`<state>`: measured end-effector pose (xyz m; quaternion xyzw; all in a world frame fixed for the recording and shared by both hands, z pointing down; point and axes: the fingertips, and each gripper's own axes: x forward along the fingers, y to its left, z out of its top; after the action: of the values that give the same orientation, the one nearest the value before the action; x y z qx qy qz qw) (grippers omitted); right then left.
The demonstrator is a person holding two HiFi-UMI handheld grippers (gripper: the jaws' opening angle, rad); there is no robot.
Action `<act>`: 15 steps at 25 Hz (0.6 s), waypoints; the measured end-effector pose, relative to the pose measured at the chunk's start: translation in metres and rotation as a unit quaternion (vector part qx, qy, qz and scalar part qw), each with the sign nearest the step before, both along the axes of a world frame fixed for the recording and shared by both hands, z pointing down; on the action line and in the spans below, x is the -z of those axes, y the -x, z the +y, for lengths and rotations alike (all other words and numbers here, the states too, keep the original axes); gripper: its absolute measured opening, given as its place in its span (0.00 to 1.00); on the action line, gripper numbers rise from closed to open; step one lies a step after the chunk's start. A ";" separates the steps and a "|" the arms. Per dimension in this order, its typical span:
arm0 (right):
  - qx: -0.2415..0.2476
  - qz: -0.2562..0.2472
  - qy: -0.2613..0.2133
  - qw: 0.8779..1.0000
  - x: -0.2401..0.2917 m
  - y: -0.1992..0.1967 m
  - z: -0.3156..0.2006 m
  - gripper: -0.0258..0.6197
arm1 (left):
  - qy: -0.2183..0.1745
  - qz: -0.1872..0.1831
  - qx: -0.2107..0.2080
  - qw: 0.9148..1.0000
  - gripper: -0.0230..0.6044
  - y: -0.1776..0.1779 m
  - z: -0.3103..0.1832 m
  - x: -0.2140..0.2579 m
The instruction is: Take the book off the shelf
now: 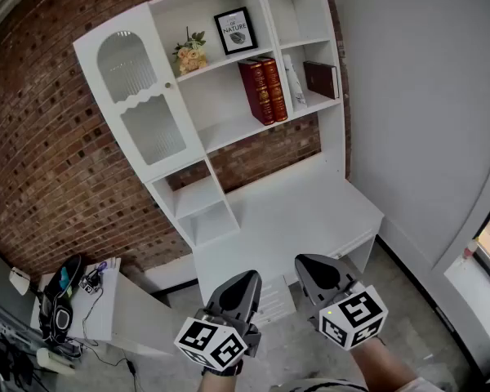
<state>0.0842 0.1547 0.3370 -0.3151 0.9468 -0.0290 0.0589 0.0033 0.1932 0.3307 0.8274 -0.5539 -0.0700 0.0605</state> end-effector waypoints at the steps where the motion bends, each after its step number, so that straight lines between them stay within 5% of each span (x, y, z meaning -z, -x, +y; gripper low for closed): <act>1: 0.000 -0.001 0.002 1.000 -0.001 -0.005 -0.002 0.07 | 0.000 0.002 0.001 1.000 0.05 -0.004 -0.003 -0.002; 8: 0.022 -0.026 0.009 0.999 0.013 -0.031 -0.022 0.07 | 0.002 0.003 0.007 1.000 0.05 -0.024 -0.022 0.006; 15: 0.030 -0.039 0.024 0.999 -0.003 -0.019 -0.037 0.07 | 0.013 0.014 0.018 1.000 0.05 -0.001 -0.037 -0.012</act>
<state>0.1035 0.1176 0.3398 -0.2864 0.9519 -0.0659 0.0870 0.0041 0.1563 0.3431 0.8152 -0.5690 -0.0755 0.0775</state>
